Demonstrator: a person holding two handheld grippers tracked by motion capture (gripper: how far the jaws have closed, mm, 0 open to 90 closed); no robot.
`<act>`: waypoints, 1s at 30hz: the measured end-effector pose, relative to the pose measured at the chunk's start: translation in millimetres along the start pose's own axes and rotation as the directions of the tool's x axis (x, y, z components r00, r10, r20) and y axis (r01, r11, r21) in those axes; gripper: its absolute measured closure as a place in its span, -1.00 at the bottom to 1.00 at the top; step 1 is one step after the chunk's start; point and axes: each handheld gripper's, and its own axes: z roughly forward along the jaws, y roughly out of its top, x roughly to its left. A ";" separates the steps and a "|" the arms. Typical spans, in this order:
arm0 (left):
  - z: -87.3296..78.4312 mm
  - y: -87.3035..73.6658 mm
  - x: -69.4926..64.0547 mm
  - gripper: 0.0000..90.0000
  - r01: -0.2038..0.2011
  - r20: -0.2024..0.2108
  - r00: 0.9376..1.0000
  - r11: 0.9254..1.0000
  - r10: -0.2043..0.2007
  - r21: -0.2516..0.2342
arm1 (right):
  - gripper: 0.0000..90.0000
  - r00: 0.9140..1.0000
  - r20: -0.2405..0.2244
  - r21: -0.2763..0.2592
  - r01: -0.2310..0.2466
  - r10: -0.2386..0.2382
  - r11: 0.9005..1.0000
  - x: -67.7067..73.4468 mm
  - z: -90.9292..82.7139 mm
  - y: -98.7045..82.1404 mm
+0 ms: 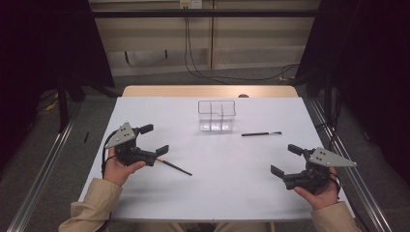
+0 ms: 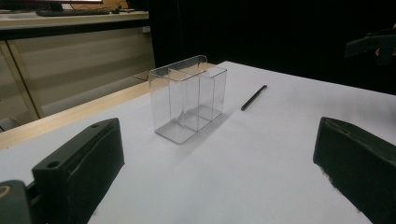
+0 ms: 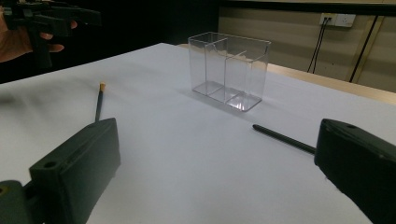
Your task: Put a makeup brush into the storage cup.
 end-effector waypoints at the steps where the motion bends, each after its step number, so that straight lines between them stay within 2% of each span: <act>1: 0.3 0.0 0.2 -0.96 0.001 -0.001 1.000 1.000 -0.001 0.002 | -1.00 1.000 0.000 0.001 -0.001 0.001 1.000 0.0 0.1 0.1; 10: 5.8 1.5 3.1 -0.96 -0.008 0.030 1.000 0.998 0.006 0.056 | -1.00 1.000 -0.004 0.003 -0.002 0.002 1.000 0.1 0.2 -0.3; 12: 8.4 1.9 4.8 -0.96 -0.011 0.041 0.999 0.996 0.008 0.091 | -1.00 1.000 -0.005 0.005 -0.001 0.001 1.000 0.2 0.4 -0.5; 14: 9.0 2.1 5.1 -0.96 -0.012 0.047 0.999 0.995 0.008 0.096 | -1.00 1.000 -0.004 0.004 -0.001 0.001 1.000 0.3 0.3 -0.5; 17: 10.0 4.6 6.2 -0.96 -0.028 0.048 0.999 0.991 0.022 0.129 | -1.00 1.000 -0.005 0.005 -0.001 0.001 1.000 0.4 0.3 -0.6; 21: 10.4 6.9 8.1 -0.96 -0.025 0.058 0.998 0.985 0.015 0.172 | -1.00 1.000 -0.006 0.007 0.001 -0.001 1.000 0.3 1.1 -1.0; 25: 11.5 8.4 9.8 -0.96 -0.044 0.075 0.997 0.971 0.027 0.235 | -1.00 1.000 -0.008 0.011 0.001 -0.001 1.000 0.6 1.8 -1.1; 30: 13.6 9.6 9.8 -0.96 -0.054 0.097 0.995 0.958 0.028 0.280 | -1.00 1.000 -0.008 0.013 -0.002 0.002 1.000 0.4 2.0 -1.3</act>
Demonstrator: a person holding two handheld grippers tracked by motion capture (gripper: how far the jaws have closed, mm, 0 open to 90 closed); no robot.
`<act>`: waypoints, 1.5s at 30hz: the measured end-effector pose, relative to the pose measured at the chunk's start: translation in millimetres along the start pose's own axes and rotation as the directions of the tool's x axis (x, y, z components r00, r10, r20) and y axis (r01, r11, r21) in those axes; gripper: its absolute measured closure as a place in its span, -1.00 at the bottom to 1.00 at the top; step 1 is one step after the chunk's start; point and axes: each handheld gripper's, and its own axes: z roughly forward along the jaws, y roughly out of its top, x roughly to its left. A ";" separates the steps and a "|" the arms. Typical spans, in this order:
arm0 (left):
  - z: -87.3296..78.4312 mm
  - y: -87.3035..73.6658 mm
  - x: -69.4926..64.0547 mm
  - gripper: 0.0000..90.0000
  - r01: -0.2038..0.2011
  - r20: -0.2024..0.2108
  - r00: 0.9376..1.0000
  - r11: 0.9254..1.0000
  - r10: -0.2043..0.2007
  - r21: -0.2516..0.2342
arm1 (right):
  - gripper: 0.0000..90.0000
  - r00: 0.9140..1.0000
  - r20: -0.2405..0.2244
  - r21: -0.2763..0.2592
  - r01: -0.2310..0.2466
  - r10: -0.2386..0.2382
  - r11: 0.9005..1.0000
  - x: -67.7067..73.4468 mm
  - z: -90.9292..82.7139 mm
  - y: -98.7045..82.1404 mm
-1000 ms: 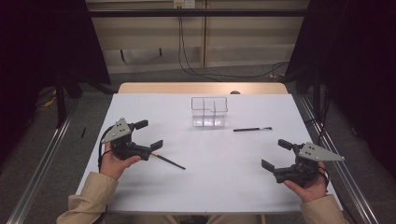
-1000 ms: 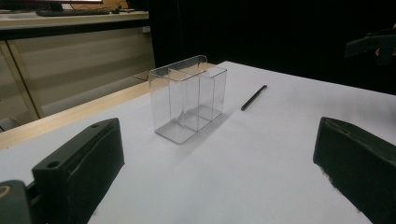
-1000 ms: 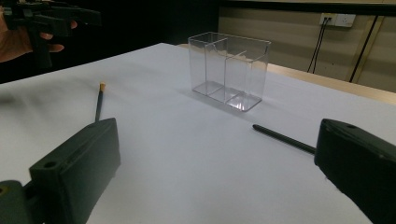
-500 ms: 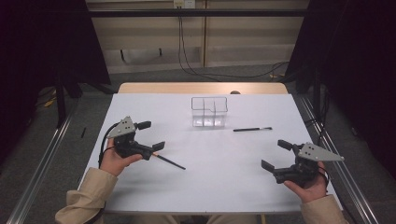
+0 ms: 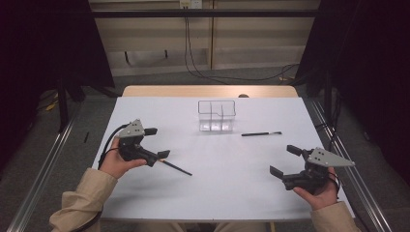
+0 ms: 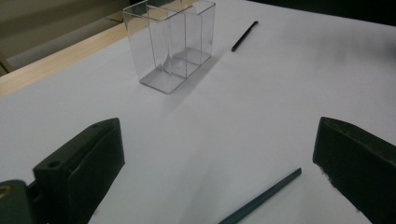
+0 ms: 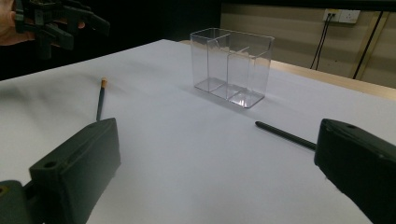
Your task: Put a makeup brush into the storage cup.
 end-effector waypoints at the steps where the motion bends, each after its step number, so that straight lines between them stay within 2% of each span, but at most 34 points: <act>1: -0.1 0.5 0.6 -0.96 -0.006 0.000 1.000 1.000 0.006 0.011 | -1.00 1.000 -0.002 0.000 0.000 0.000 1.000 -0.1 0.0 -0.2; 3: 1.4 0.8 1.1 -0.96 0.004 0.006 1.000 1.000 -0.005 0.030 | -1.00 1.000 -0.001 -0.001 0.000 0.000 1.000 0.1 -0.2 -0.3; 9: 4.7 3.5 2.7 -0.96 -0.016 0.019 1.000 0.994 0.014 0.104 | -1.00 1.000 -0.002 0.001 -0.001 0.001 1.000 0.0 -0.1 -0.4; 10: 4.7 3.5 2.7 -0.96 -0.016 0.019 1.000 0.994 0.014 0.104 | -1.00 1.000 -0.003 0.002 0.000 0.000 1.000 0.0 -0.1 -0.4; 17: 7.4 8.6 3.5 -0.95 -0.027 0.047 0.999 0.983 0.019 0.181 | -1.00 1.000 -0.004 0.002 0.003 -0.003 1.000 0.0 0.3 -0.3; 21: 10.0 11.2 5.6 -0.95 -0.045 0.067 0.997 0.973 0.030 0.228 | -1.00 1.000 -0.007 0.003 0.001 -0.001 1.000 -0.1 0.5 -0.3; 23: 12.0 12.2 5.9 -0.95 -0.055 0.077 0.996 0.964 0.036 0.258 | -1.00 1.000 -0.005 0.005 0.004 -0.004 1.000 -0.1 0.6 -0.3; 26: 16.1 13.7 5.1 -0.94 -0.077 0.094 0.994 0.948 0.051 0.308 | -1.00 1.000 -0.005 0.005 0.004 -0.004 1.000 0.1 0.4 -0.2; 27: 16.1 13.7 5.1 -0.94 -0.077 0.094 0.994 0.948 0.051 0.308 | -1.00 1.000 -0.007 0.005 0.004 -0.004 1.000 -0.1 0.4 -0.3; 29: 19.2 15.6 4.3 -0.93 -0.104 0.105 0.992 0.928 0.071 0.357 | -1.00 1.000 -0.006 0.006 0.004 -0.004 1.000 -0.2 0.4 -0.5; 30: 20.0 16.0 3.6 -0.91 -0.110 0.105 0.992 0.923 0.076 0.369 | -1.00 1.000 -0.006 0.006 0.004 -0.004 1.000 -0.2 0.4 -0.6; 32: 22.5 17.4 2.4 -0.90 -0.138 0.114 0.988 0.903 0.099 0.406 | -1.00 1.000 -0.006 0.007 0.004 -0.004 1.000 -0.2 0.4 -0.6; 33: 23.4 17.5 1.9 -0.90 -0.142 0.115 0.988 0.899 0.103 0.414 | -1.00 1.000 -0.007 0.008 0.004 -0.004 1.000 -0.1 0.5 -0.7; 35: 25.5 18.1 1.6 -0.90 -0.157 0.121 0.986 0.884 0.115 0.440 | -1.00 1.000 -0.007 0.010 0.004 -0.004 1.000 -0.1 0.7 -1.0; 37: 27.6 18.1 1.3 -0.89 -0.157 0.116 0.986 0.873 0.116 0.461 | -1.00 1.000 -0.007 0.012 0.005 -0.005 1.000 0.0 0.8 -1.0; 38: 28.2 18.3 2.0 -0.89 -0.167 0.120 0.985 0.864 0.124 0.476 | -1.00 1.000 -0.007 0.011 0.006 -0.006 1.000 0.1 0.9 -1.0; 39: 28.2 18.3 2.0 -0.87 -0.167 0.120 0.985 0.864 0.124 0.476 | -1.00 1.000 -0.007 0.010 0.008 -0.008 1.000 0.2 0.9 -0.9; 40: 30.0 18.0 2.9 -0.86 -0.160 0.127 0.986 0.855 0.111 0.493 | -1.00 1.000 -0.007 0.010 0.008 -0.008 1.000 0.3 0.9 -0.8; 41: 30.7 18.5 3.8 -0.84 -0.176 0.131 0.983 0.839 0.126 0.515 | -1.00 1.000 -0.007 0.011 0.008 -0.008 1.000 0.3 0.9 -0.8; 43: 32.0 19.1 4.8 -0.84 -0.183 0.138 0.982 0.823 0.128 0.538 | -0.99 1.000 -0.008 0.013 0.008 -0.008 1.000 0.2 1.1 -1.1; 44: 33.0 18.7 4.7 -0.83 -0.173 0.135 0.984 0.821 0.119 0.544 | -1.00 1.000 -0.008 0.014 0.009 -0.009 1.000 0.1 1.2 -1.2; 45: 34.0 19.0 5.3 -0.82 -0.189 0.139 0.981 0.808 0.134 0.557 | -0.99 1.000 -0.007 0.016 0.009 -0.009 1.000 0.0 1.4 -1.4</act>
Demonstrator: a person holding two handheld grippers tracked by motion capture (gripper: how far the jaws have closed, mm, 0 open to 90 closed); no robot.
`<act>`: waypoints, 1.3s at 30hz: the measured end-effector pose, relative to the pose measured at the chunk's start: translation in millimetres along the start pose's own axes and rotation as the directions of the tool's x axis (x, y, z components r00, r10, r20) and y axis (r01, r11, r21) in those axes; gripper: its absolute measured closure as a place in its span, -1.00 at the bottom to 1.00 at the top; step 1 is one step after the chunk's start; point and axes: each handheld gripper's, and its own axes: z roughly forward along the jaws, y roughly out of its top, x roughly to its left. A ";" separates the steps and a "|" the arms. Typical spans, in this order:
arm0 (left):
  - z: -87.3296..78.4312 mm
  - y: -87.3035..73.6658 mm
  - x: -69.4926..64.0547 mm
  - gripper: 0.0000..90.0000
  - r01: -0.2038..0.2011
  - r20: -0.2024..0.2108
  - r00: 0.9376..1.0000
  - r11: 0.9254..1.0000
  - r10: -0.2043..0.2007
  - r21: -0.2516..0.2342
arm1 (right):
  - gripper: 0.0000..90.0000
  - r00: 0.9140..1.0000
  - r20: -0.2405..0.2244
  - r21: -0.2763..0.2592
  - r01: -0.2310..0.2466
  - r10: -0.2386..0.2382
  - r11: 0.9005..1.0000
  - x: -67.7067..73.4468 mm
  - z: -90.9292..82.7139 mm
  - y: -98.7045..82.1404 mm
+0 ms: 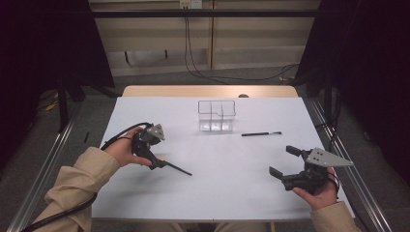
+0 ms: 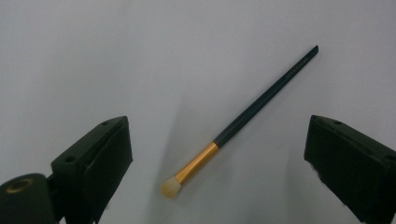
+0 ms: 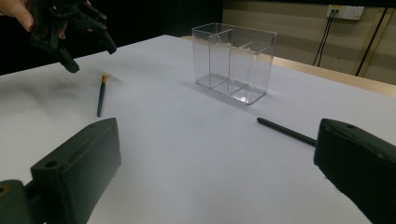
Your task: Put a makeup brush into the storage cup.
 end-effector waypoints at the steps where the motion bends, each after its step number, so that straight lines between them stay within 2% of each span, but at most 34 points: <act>1: 0.3 0.4 0.8 -0.81 -0.005 0.000 1.000 1.000 0.005 0.012 | -0.99 1.000 -0.003 0.001 -0.001 0.001 1.000 -0.1 0.1 -0.1; 2: 1.3 0.8 1.1 -0.81 0.004 0.003 1.000 1.000 -0.004 0.020 | -0.99 1.000 -0.002 0.000 -0.001 0.001 1.000 0.0 0.2 -0.1; 6: 4.5 3.6 2.6 -0.74 -0.012 0.014 1.000 0.998 0.011 0.065 | -0.99 1.000 -0.003 0.003 0.001 -0.001 1.000 0.2 0.6 -0.3; 9: 7.2 6.4 2.5 -0.68 -0.030 0.020 0.999 0.995 0.028 0.096 | -0.99 1.000 -0.003 0.003 0.001 -0.001 1.000 0.2 0.5 -0.2; 10: 7.4 7.3 3.3 -0.64 -0.050 0.027 0.999 0.992 0.047 0.115 | -0.99 1.000 -0.002 0.003 0.001 -0.001 1.000 0.3 0.4 -0.2; 14: 9.6 8.3 4.2 -0.48 -0.077 0.046 0.996 0.987 0.071 0.143 | -0.99 1.000 -0.002 0.003 0.001 -0.001 1.000 0.0 0.0 -0.4; 16: 10.7 8.1 3.4 -0.39 -0.073 0.050 0.997 0.987 0.067 0.144 | -0.99 1.000 -0.002 0.002 0.000 0.000 1.000 -0.1 -0.2 -0.4; 17: 11.6 8.5 3.8 -0.34 -0.087 0.051 0.996 0.984 0.079 0.158 | -0.99 1.000 -0.002 0.002 0.000 0.000 1.000 -0.1 -0.3 -0.4; 21: 13.1 9.1 4.2 -0.21 -0.097 0.063 0.994 0.979 0.087 0.178 | -0.99 1.000 -0.004 0.003 0.001 -0.001 1.000 -0.2 0.1 -0.6; 22: 13.7 8.7 3.3 -0.17 -0.089 0.070 0.995 0.980 0.078 0.180 | -0.99 1.000 -0.004 0.004 0.001 -0.001 1.000 -0.1 0.2 -0.6; 26: 16.3 7.7 2.8 -0.03 -0.123 0.090 0.990 0.969 0.105 0.213 | -0.99 1.000 -0.004 0.004 0.001 -0.001 1.000 0.0 0.5 -0.6; 29: 18.5 6.2 3.4 0.04 -0.127 0.103 0.989 0.966 0.106 0.224 | -0.99 1.000 -0.004 0.008 0.001 -0.001 1.000 0.0 0.8 -0.9; 31: 20.0 5.1 3.6 0.07 -0.118 0.104 0.990 0.969 0.097 0.218 | -0.99 1.000 -0.004 0.008 0.000 0.000 1.000 0.0 0.8 -0.9; 33: 20.5 4.7 3.9 0.09 -0.123 0.100 0.990 0.967 0.103 0.222 | -0.99 1.000 -0.004 0.008 0.001 -0.001 1.000 0.1 0.9 -0.9; 34: 21.3 4.5 5.0 0.10 -0.134 0.101 0.988 0.964 0.114 0.231 | -0.99 1.000 -0.005 0.008 0.001 -0.001 1.000 0.2 1.1 -0.9; 37: 23.5 3.6 5.6 0.12 -0.130 0.104 0.989 0.966 0.109 0.222 | -0.99 1.000 -0.004 0.010 0.001 -0.001 1.000 0.1 1.3 -1.3; 38: 23.7 4.0 6.8 0.12 -0.145 0.114 0.986 0.962 0.121 0.231 | -0.99 1.000 -0.004 0.010 0.002 -0.002 1.000 0.0 1.5 -1.3; 39: 23.7 4.0 6.8 0.13 -0.145 0.114 0.986 0.962 0.121 0.231 | -0.99 1.000 -0.004 0.010 0.002 -0.002 1.000 0.0 1.5 -1.3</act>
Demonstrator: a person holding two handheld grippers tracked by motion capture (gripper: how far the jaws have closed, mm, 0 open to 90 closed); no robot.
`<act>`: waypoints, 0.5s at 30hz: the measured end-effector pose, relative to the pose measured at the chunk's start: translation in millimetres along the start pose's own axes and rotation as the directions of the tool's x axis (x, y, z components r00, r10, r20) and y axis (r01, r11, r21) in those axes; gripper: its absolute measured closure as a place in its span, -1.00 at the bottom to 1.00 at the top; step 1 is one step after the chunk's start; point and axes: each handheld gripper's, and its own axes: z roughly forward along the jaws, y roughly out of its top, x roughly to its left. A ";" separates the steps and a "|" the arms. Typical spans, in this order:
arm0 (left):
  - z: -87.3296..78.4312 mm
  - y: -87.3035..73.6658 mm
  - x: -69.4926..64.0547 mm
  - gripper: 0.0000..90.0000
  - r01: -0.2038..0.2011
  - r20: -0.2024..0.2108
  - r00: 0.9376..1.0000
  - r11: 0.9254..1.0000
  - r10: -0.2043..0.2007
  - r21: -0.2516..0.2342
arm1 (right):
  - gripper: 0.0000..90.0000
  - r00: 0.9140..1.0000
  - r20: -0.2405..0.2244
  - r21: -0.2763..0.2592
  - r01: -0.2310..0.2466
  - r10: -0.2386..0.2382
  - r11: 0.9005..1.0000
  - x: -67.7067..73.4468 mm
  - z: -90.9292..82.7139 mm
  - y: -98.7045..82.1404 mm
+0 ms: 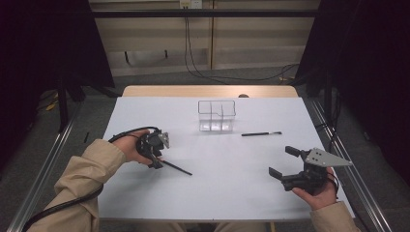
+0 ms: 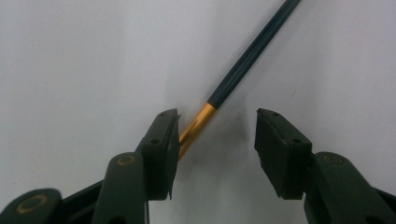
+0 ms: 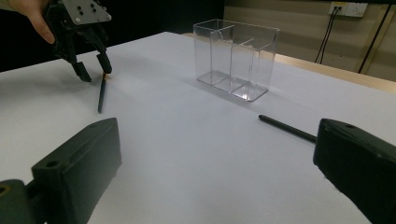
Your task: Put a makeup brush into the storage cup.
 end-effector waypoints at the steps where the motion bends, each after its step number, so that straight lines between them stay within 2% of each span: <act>1: 1.0 -0.1 -0.4 0.13 0.010 0.001 1.000 1.000 -0.010 -0.008 | -0.99 1.000 0.000 0.002 0.000 0.000 1.000 0.1 0.0 0.1; 6: 2.7 0.8 1.6 0.14 -0.007 0.015 1.000 1.000 0.007 0.004 | -0.99 1.000 -0.002 0.001 -0.003 0.003 1.000 0.0 0.2 -0.3; 8: 4.8 1.4 0.7 0.15 0.005 0.024 1.000 1.000 -0.005 -0.005 | -0.99 1.000 -0.002 0.002 -0.001 0.001 1.000 -0.2 0.4 -0.5; 15: 5.8 3.1 1.3 0.20 -0.015 0.029 0.999 1.000 0.015 -0.001 | -0.99 1.000 -0.005 0.004 -0.003 0.003 1.000 -0.4 0.7 -0.6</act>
